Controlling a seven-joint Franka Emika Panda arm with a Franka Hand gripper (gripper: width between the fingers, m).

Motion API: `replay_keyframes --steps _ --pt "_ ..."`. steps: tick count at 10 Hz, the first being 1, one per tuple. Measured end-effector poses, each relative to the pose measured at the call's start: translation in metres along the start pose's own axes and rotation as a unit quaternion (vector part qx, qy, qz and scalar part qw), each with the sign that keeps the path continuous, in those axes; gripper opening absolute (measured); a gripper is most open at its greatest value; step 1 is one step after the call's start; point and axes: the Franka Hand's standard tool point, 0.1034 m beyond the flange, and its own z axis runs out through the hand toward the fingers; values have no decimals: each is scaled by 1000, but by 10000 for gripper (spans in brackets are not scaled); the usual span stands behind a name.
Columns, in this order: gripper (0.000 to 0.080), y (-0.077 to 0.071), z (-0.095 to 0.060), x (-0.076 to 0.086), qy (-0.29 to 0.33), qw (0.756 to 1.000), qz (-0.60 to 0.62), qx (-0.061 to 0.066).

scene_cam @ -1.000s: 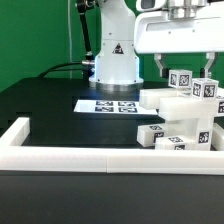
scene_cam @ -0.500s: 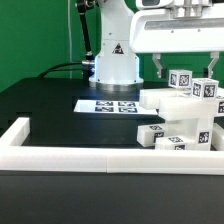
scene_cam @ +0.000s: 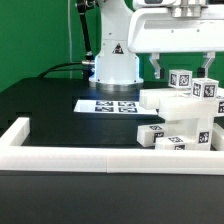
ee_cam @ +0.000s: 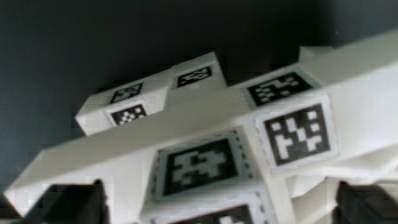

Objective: Assemble chair

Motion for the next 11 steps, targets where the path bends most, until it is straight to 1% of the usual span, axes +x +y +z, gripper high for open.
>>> replay_keyframes --steps 1,2,3,6,8,9,11 --pt "429 0 0 0 0 1000 -1 0" --pt "429 0 1 0 -1 1000 0 0" --pt "286 0 1 0 0 1000 0 0" --pt "286 0 1 0 0 1000 14 0" --pt "286 0 1 0 0 993 117 1" --pt "286 0 1 0 0 989 150 1" --pt "287 0 1 0 1 967 255 2"
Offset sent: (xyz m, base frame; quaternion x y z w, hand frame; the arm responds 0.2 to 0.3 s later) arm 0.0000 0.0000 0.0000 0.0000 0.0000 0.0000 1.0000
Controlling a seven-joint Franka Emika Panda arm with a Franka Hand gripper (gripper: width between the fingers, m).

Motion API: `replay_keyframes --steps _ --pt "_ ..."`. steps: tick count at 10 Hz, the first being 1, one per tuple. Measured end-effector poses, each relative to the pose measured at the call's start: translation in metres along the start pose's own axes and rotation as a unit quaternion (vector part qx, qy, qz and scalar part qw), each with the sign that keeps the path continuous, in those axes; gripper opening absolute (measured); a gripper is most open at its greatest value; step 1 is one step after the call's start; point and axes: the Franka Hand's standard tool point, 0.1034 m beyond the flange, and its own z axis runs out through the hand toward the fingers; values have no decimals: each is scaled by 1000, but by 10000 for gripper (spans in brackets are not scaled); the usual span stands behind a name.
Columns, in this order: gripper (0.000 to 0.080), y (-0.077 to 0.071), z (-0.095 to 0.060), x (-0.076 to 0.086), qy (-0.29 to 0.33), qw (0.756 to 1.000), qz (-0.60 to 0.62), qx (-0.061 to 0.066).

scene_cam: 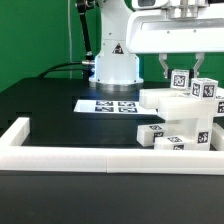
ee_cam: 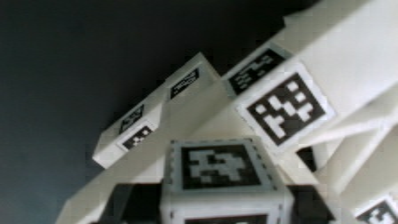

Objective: Assemble chair

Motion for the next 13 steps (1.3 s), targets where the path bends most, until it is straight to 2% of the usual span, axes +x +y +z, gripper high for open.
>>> replay_keyframes --steps 2,5,9,11,13 --pt "287 -3 0 -1 1 997 80 1" --pt "287 -7 0 -4 -1 978 208 4" --pt "288 -7 0 -4 -3 953 304 8" --pt "288 -8 0 -4 -5 930 368 10" --pt "288 -9 0 -4 -5 925 379 11"
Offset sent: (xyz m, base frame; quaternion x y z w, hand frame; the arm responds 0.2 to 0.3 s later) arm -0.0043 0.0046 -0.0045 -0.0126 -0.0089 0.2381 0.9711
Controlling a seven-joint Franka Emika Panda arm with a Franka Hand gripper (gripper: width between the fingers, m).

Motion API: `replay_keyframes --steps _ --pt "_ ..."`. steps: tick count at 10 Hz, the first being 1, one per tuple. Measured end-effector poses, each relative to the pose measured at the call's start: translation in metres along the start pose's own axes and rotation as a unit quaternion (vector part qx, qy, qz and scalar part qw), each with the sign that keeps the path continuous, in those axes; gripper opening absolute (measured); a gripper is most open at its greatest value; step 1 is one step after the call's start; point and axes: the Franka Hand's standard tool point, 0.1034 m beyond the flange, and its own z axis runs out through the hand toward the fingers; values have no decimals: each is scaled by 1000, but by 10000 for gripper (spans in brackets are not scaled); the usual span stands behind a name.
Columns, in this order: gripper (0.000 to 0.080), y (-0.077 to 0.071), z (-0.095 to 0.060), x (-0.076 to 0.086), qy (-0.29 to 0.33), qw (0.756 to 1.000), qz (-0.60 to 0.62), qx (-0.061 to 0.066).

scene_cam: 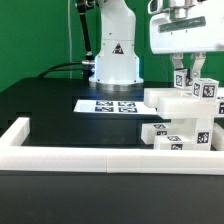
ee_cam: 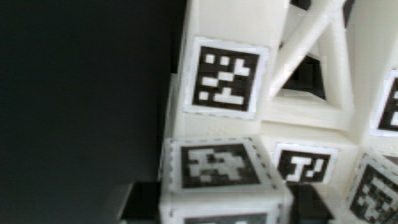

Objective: Assemble chair

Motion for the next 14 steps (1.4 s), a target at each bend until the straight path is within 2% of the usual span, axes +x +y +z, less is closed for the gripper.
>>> replay_keyframes --steps 1,2,3,4,5,6,10,13,14 --pt "288 0 0 0 0 1000 -24 0" --pt "487 0 0 0 0 1000 -26 0" --pt "595 0 0 0 0 999 -41 0" --pt "595 0 0 -1 3 994 -107 -2" --pt "638 -1 0 -2 3 987 -162 -2" --pt "648 -1 0 -3 2 978 -211 -2" --pt "649 -1 0 -4 2 926 -376 -3" --pt "649 -1 0 -2 2 878 -479 -4" --pt "649 0 0 0 4 848 -529 -7"
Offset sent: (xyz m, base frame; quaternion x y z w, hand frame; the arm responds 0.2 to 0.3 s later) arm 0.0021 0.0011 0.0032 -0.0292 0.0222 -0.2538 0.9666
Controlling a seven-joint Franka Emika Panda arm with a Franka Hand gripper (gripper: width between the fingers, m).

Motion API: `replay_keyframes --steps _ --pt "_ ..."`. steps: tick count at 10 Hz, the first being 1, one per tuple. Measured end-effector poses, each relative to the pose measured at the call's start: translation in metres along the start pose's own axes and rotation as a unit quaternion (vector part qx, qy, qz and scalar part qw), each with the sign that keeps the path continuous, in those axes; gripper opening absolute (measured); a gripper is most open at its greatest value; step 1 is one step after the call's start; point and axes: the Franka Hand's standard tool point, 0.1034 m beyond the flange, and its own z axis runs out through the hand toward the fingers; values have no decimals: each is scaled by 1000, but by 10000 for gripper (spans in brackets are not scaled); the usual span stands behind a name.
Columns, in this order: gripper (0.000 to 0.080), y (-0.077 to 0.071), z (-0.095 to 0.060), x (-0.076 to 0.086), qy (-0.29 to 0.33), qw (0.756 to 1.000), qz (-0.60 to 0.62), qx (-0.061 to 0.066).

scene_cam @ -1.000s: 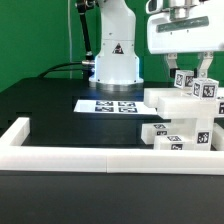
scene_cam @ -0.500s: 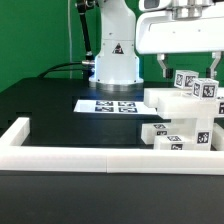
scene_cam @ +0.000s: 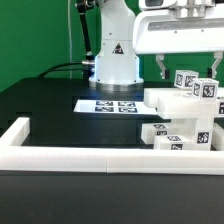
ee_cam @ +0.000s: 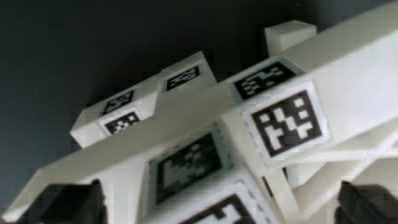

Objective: Assemble chair

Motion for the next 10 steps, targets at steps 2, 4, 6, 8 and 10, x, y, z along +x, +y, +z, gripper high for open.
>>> replay_keyframes --steps 2,4,6,8,10 --pt "649 0 0 0 0 997 -79 -6" --pt "501 2 0 0 0 995 -96 -7" --pt "292 2 0 1 0 996 -90 -7" --pt "287 2 0 0 0 997 -79 -7" --pt "287 1 0 0 0 1000 -15 -6"
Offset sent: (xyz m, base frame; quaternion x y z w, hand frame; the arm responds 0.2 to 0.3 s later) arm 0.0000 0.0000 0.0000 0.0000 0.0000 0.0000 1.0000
